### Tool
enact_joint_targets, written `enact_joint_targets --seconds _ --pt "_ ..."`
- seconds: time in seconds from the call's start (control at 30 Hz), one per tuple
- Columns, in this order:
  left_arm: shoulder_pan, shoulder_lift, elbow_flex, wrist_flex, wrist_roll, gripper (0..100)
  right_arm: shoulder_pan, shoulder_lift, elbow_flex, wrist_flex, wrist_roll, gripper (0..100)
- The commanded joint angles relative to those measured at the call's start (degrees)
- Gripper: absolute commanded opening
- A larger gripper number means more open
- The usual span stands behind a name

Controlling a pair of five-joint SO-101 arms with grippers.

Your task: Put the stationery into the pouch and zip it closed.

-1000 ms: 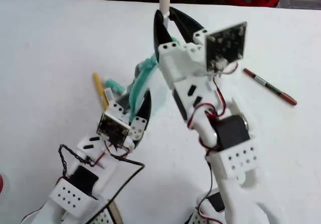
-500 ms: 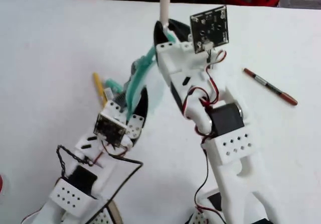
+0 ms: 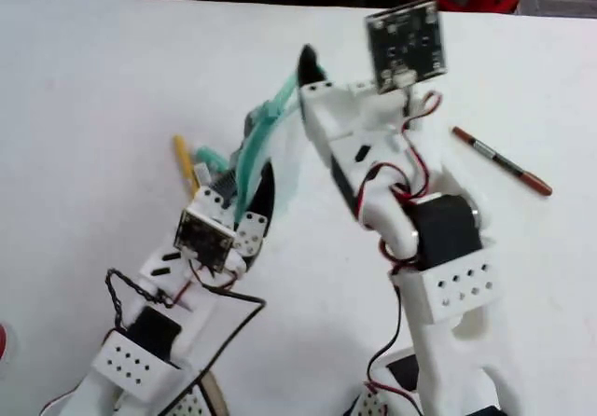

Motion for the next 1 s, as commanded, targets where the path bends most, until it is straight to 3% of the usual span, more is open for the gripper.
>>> enact_joint_targets --seconds 0.0,0.23,0.47,0.77,0.97 --pt "-0.3 -0.6 -0.7 -1.6 -0.3 2 5.8 -0.2 -3.8 0.4 -0.3 23.6" --pt "-0.1 -0.6 0.0 -1.7 -0.3 2 24.7 7.3 -2.2 -0.1 1.3 23.3" --pt "-0.1 -0.6 -0.1 -1.7 -0.3 2 33.7 28.9 -6.2 -2.5 20.3 23.2" --pt "-0.3 -0.6 0.0 -1.8 -0.3 2 40.7 61.2 -38.5 17.3 29.7 13.5" --pt "0.0 -0.6 0.0 -1.8 -0.3 2 40.7 83.0 -63.6 34.9 50.3 19.0"
